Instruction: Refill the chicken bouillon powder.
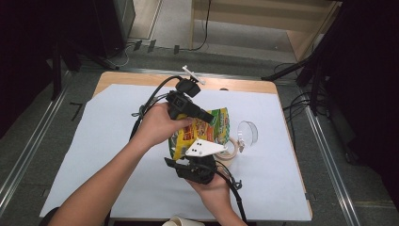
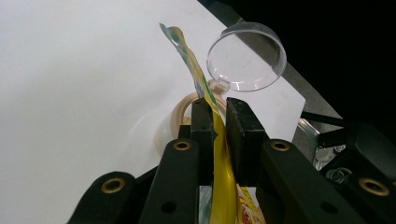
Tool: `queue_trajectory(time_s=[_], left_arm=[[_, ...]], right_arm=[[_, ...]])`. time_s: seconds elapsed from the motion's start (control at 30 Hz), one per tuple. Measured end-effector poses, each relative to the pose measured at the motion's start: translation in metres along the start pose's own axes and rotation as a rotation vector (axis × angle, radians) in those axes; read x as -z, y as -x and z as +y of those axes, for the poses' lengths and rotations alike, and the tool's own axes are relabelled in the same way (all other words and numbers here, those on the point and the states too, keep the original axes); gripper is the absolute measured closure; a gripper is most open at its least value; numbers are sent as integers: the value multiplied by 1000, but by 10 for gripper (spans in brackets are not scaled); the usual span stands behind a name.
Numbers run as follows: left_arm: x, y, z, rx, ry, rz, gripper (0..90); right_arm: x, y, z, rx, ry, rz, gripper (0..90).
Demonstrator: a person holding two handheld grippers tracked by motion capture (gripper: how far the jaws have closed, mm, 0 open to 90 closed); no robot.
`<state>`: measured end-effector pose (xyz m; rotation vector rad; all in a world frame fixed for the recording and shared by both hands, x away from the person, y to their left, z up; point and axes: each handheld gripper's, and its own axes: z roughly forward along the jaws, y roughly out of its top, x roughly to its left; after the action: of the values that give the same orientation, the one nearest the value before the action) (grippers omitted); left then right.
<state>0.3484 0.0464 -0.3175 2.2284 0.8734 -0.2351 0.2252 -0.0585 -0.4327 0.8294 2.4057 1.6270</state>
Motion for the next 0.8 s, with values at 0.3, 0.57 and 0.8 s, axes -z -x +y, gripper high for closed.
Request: queue_trajectory(time_s=[0.3, 0.57, 0.8], left_arm=[[3, 5, 1, -14, 18, 12, 827], [1, 3, 0, -10, 11, 14, 827], [1, 2, -1, -8, 18, 8, 826]], right_arm=[[1, -1, 1, 8, 10, -14, 682], [0, 0, 0, 2, 2, -11, 683], [0, 0, 0, 8, -2, -13, 683]])
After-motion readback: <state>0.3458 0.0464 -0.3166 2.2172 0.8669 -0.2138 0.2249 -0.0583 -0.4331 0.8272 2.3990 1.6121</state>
